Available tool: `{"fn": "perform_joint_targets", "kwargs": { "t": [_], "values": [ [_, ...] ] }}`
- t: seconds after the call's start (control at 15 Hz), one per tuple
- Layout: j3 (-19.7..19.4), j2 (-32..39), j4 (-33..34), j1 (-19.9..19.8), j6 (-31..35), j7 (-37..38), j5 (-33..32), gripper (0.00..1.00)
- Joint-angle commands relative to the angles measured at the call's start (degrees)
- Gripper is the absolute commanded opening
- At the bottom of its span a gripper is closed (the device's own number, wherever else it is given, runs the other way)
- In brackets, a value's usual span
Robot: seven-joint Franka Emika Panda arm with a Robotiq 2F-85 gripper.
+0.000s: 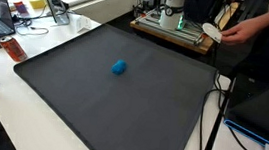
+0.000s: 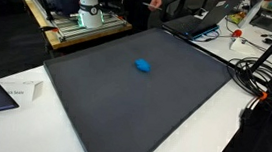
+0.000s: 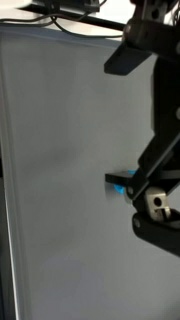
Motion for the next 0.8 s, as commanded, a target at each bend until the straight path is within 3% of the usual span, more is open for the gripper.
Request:
{"fn": "perform_joint_targets", "kwargs": {
  "t": [0.0,0.27,0.73],
  "values": [
    [0.1,0.0,0.1,-0.2,-0.2,-0.1,0.1,1.0],
    [0.1,0.0,0.1,-0.2,-0.2,-0.1,0.1,1.0],
    [-6.7,0.0,0.5,3.7,-2.8,-15.1,6.1,1.0]
  ]
}}
